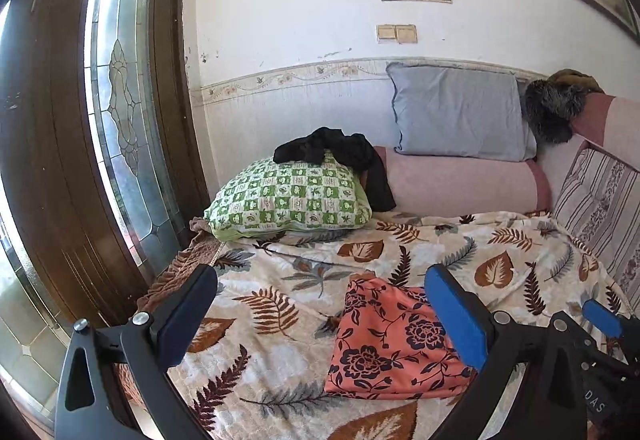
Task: Fold small clothes
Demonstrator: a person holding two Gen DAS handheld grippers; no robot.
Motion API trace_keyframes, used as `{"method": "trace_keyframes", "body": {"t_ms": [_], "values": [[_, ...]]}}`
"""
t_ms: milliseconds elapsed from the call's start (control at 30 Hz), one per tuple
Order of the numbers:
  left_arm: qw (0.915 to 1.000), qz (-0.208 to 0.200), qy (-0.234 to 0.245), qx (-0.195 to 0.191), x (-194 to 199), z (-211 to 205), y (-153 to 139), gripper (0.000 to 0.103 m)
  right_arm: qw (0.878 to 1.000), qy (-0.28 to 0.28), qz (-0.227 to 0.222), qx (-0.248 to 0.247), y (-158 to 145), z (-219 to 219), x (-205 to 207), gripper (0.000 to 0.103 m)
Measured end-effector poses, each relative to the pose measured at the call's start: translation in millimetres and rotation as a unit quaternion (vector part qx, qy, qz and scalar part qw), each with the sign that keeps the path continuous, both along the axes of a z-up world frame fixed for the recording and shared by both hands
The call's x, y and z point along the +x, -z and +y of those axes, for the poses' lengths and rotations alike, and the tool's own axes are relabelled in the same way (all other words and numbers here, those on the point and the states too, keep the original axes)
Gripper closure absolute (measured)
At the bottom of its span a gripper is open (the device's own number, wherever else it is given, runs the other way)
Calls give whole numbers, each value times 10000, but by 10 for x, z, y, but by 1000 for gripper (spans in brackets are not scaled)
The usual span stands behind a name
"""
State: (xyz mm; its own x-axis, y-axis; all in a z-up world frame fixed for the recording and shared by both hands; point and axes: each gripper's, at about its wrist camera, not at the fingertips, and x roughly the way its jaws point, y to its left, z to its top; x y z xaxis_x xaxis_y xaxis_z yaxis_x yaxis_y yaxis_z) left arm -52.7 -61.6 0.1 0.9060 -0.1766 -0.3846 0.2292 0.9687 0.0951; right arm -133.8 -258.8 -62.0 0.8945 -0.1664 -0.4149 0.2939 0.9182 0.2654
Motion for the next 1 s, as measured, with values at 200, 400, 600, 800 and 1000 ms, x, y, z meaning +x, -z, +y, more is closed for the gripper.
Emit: {"method": "trace_keyframes", "body": {"t_ms": [200,400,600,800,1000], "values": [[10000,-60,-13,3,-67,19,-95,0,9999,-27,-102,-49,-95,40,-102,41],[9999,-103,-21,-53,-112,67,-173,0,9997,-40,-220,-54,-185,87,-138,41],[9998,-171,-66,-100,-147,121,-229,0,9995,-61,-273,-117,-247,140,-149,41],[9997,-185,-120,-105,-143,156,-234,0,9993,-19,-334,-155,-299,194,-137,41],[9995,-192,-212,-129,-101,260,-251,0,9989,47,-441,-143,-348,226,-120,41]]}}
